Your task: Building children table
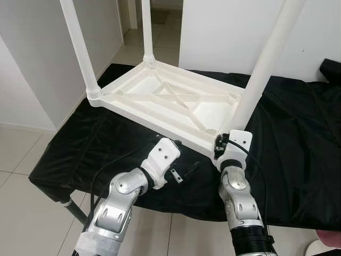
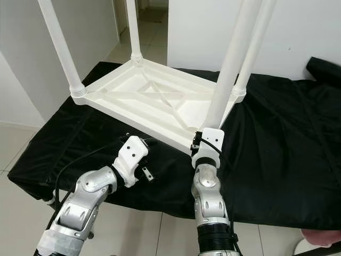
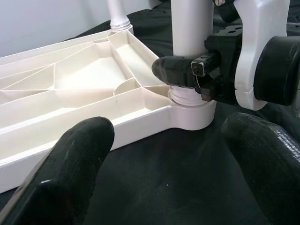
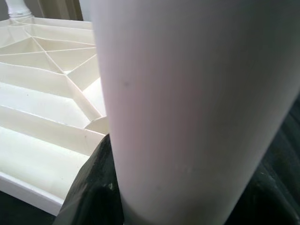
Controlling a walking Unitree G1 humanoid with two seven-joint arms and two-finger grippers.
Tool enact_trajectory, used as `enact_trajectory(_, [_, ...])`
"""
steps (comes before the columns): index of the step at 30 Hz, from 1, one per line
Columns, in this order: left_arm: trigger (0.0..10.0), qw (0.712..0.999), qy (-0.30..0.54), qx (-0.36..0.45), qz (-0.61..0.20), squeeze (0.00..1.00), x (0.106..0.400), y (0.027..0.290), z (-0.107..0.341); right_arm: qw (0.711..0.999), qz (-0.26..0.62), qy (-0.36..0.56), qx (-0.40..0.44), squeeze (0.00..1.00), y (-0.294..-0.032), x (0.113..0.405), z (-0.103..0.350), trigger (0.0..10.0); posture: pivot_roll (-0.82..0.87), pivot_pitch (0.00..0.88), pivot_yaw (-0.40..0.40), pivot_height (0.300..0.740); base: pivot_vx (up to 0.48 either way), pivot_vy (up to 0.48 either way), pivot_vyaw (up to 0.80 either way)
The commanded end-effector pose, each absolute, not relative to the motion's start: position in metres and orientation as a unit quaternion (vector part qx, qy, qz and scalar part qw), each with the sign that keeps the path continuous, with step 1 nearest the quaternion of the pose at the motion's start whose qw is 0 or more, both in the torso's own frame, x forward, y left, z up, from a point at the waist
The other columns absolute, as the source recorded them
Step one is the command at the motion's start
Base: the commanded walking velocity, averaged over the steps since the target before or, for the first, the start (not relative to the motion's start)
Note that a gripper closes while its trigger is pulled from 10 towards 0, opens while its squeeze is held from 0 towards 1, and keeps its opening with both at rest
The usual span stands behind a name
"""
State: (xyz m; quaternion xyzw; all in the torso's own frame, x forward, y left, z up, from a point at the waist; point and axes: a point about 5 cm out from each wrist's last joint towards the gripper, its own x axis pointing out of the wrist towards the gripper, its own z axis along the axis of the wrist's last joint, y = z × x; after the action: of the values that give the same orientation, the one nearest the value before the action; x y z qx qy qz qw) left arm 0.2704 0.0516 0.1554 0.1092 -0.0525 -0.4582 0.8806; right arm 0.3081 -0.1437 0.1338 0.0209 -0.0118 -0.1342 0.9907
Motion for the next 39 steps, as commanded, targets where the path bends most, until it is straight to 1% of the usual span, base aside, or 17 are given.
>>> enact_trajectory(1, [10.0, 0.901, -0.053, 0.109, -0.417, 0.00, 0.274, 0.052, 0.154, 0.984, -0.170, 0.035, 0.026, 0.00, -0.154, 0.303, 0.115, 10.0, 0.03, 0.022, 0.023, 0.740, 0.000, 0.000, 0.00])
enact_trajectory(4, [10.0, 0.897, -0.051, 0.130, -0.419, 0.00, 0.274, 0.052, 0.151, 0.985, -0.168, 0.035, 0.019, 0.00, -0.154, 0.305, 0.117, 10.0, 0.03, 0.022, 0.023, 0.740, 0.000, 0.000, 0.00])
enact_trajectory(5, [10.0, 0.898, -0.050, 0.130, -0.417, 0.00, 0.273, 0.054, 0.150, 0.984, -0.172, 0.032, 0.019, 0.38, -0.156, 0.305, 0.118, 10.0, 0.04, 0.016, 0.014, 0.740, 0.000, 0.000, 0.00])
enact_trajectory(6, [10.0, 0.901, -0.048, 0.127, -0.412, 0.00, 0.272, 0.056, 0.149, 0.985, -0.171, 0.020, 0.021, 1.00, -0.159, 0.304, 0.120, 10.0, 0.05, 0.012, 0.002, 0.740, 0.000, 0.000, 0.00])
enact_trajectory(11, [10.0, 0.905, -0.045, 0.122, -0.406, 0.00, 0.270, 0.059, 0.147, 0.984, -0.179, -0.002, 0.018, 1.00, -0.162, 0.303, 0.127, 10.0, 0.05, 0.012, 0.002, 0.740, 0.000, 0.000, 0.00])
enact_trajectory(12, [10.0, 0.905, -0.044, 0.122, -0.406, 0.00, 0.268, 0.058, 0.146, 0.984, -0.178, -0.007, 0.014, 0.33, -0.163, 0.302, 0.128, 10.0, 0.06, 0.011, -0.004, 0.740, 0.000, 0.000, 0.00])
enact_trajectory(13, [10.0, 0.906, -0.043, 0.121, -0.404, 0.00, 0.267, 0.059, 0.145, 0.984, -0.176, -0.016, 0.010, 0.00, -0.165, 0.301, 0.130, 10.0, 0.06, 0.010, -0.009, 0.740, 0.000, 0.000, 0.00])
enact_trajectory(19, [10.0, 0.910, -0.044, 0.122, -0.394, 0.00, 0.266, 0.060, 0.144, 0.983, -0.178, -0.040, -0.004, 0.00, -0.168, 0.296, 0.135, 10.0, 0.07, 0.009, -0.013, 0.740, 0.000, 0.000, 0.00])
enact_trajectory(22, [10.0, 0.913, -0.049, 0.126, -0.384, 0.00, 0.266, 0.063, 0.145, 0.986, -0.151, -0.073, -0.012, 0.00, -0.168, 0.284, 0.138, 10.0, 0.06, 0.009, -0.014, 0.740, 0.000, 0.000, 0.00])
enact_trajectory(29, [10.0, 0.916, -0.053, 0.115, -0.381, 0.00, 0.264, 0.066, 0.146, 0.990, -0.104, -0.093, 0.006, 0.00, -0.164, 0.267, 0.136, 10.0, 0.06, 0.007, -0.013, 0.740, 0.000, 0.000, 0.00])
enact_trajectory(38, [10.0, 0.921, -0.064, 0.084, -0.375, 0.00, 0.260, 0.071, 0.151, 0.991, -0.097, -0.097, -0.005, 0.00, -0.167, 0.247, 0.133, 10.0, 0.05, 0.013, 0.000, 0.740, 0.000, 0.000, 0.00])
enact_trajectory(39, [10.0, 0.922, -0.064, 0.076, -0.375, 0.00, 0.259, 0.072, 0.152, 0.991, -0.088, -0.097, -0.006, 0.93, -0.167, 0.241, 0.132, 10.0, 0.05, 0.016, 0.004, 0.740, 0.000, 0.000, 0.00])
